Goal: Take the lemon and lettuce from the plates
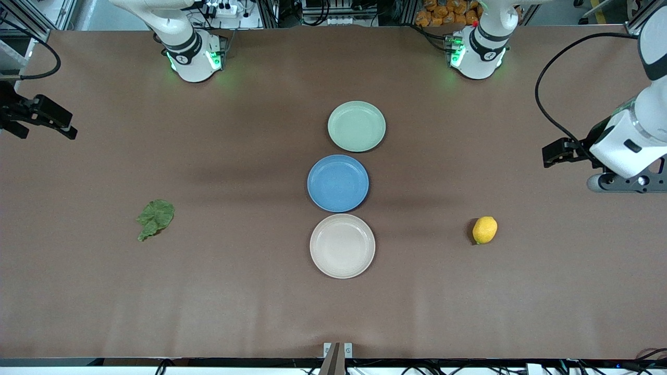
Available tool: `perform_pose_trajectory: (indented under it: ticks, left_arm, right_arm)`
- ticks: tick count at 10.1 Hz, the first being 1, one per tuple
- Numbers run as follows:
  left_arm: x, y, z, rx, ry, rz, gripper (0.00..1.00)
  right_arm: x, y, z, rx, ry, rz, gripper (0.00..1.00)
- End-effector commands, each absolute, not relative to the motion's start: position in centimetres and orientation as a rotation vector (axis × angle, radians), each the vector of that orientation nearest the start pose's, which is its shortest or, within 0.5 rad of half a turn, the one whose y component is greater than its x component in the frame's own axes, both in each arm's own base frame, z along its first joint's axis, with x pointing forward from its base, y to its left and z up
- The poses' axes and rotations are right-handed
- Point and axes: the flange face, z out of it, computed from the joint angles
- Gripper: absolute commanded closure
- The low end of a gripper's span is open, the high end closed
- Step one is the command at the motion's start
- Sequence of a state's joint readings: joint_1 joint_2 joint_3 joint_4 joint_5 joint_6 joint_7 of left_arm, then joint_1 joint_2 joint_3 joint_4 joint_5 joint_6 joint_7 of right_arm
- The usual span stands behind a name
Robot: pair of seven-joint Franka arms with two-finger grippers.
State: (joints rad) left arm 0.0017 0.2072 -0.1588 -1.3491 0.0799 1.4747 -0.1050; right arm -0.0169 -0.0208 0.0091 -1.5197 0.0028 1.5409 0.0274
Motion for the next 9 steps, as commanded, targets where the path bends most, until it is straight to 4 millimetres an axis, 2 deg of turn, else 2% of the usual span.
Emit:
perform_pose_trajectory:
  ticks: [1,6,9]
  left_arm:
    - [58.7,-7.5,61.7,-3.099,0.059,0.078,0.00]
    - [58.5,-7.8,60.7,-3.124,0.060,0.066,0.00]
    - [58.4,-5.8,59.8,-3.175,-0.019,0.046,0.00]
  right_arm:
    - [54.2,-0.4,66.2,-3.144,0.044,-0.053,0.00]
    - [54.0,0.2,65.9,-3.143,0.024,-0.017,0.00]
    - [54.0,0.2,65.8,-3.143,0.024,-0.012,0.00]
